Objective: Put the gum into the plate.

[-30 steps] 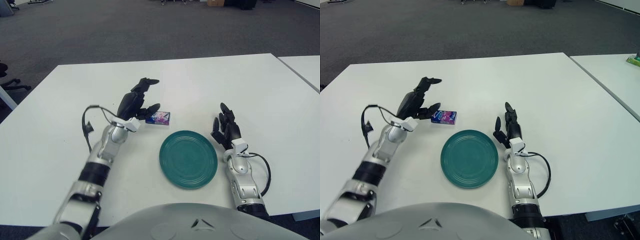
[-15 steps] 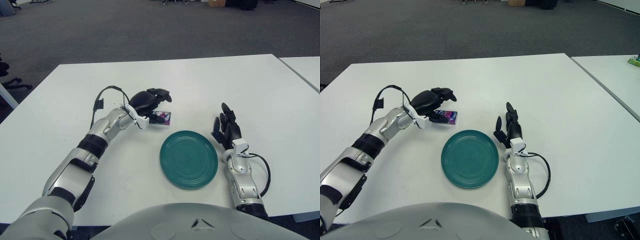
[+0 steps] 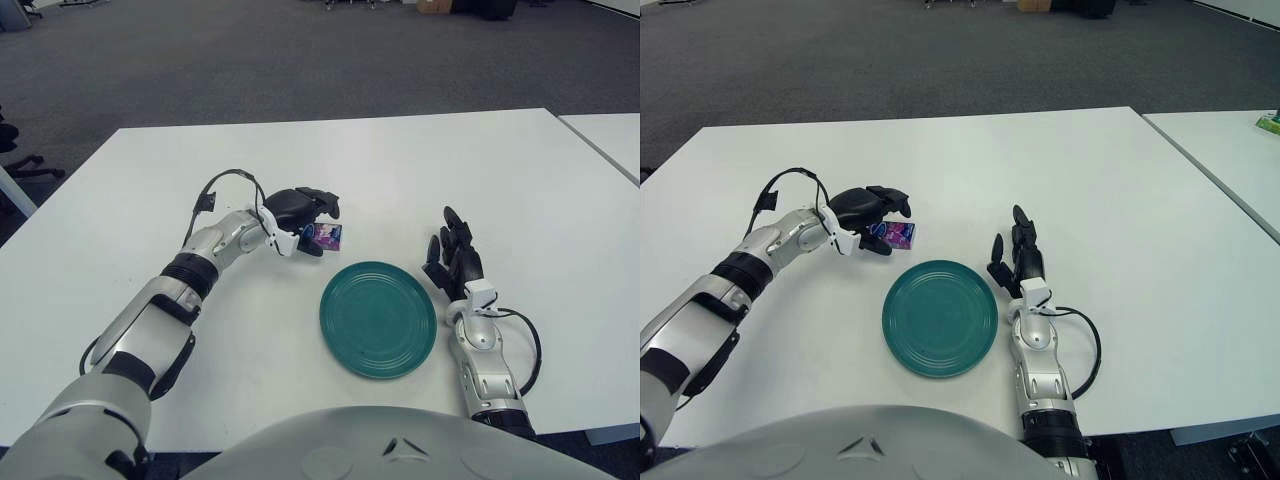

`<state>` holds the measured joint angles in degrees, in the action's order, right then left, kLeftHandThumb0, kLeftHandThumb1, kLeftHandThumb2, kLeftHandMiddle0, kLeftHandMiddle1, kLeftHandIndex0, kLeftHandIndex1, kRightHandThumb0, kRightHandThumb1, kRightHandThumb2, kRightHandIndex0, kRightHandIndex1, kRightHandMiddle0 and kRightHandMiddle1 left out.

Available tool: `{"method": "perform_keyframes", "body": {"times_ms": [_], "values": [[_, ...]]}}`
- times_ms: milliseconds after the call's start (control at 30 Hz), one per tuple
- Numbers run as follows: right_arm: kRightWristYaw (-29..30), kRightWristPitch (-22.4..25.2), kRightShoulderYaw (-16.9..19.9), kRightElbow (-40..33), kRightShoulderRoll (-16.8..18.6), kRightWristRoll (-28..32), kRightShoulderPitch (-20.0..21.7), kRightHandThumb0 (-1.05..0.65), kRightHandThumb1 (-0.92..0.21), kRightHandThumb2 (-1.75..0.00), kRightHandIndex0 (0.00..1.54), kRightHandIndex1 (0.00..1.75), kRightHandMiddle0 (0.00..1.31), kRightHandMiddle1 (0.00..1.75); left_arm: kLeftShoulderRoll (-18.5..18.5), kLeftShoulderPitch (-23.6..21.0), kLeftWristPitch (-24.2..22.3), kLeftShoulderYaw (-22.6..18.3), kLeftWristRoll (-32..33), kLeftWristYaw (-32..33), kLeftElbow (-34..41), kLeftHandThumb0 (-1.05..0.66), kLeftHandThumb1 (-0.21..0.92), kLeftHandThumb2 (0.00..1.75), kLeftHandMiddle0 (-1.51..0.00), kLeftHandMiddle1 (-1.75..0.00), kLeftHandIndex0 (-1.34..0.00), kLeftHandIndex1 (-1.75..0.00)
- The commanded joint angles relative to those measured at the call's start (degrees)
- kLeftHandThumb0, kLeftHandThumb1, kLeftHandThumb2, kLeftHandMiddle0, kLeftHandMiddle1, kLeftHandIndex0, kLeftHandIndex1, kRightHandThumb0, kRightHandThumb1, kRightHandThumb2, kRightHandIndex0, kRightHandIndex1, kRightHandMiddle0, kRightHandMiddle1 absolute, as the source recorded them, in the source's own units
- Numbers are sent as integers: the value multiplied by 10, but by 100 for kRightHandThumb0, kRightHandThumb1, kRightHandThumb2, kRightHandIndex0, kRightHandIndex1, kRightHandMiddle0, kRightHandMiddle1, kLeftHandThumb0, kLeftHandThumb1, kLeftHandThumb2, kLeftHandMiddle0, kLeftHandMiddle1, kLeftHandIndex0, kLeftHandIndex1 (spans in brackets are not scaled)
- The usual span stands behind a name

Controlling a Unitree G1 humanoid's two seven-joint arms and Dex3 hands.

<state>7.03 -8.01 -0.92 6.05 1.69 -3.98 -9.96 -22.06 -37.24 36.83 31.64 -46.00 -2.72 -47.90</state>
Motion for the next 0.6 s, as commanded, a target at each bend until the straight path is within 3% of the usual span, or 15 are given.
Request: {"method": "perform_keyframes", "body": {"times_ms": [0,267,567], "values": [[-9,46,-4,63,2,1,-53,-76,-92,-94,4,0,0,13,5,-17,6,14,-3,-4,-31,-102,92,23,-26,-3,-9,-134],[-6,42,0,72,4,5,-52,-77,-92,-93,6,1,0,14,27,-28,2,38,-9,6,-100,-98,92,17,-27,-3,-10,-135],[-15,43,0,67,4,10,-57,-77,-92,-94,5,0,0,12,46,-48,-8,70,-22,59,-190,-92,92,11,-30,-5,-11,-134]]}}
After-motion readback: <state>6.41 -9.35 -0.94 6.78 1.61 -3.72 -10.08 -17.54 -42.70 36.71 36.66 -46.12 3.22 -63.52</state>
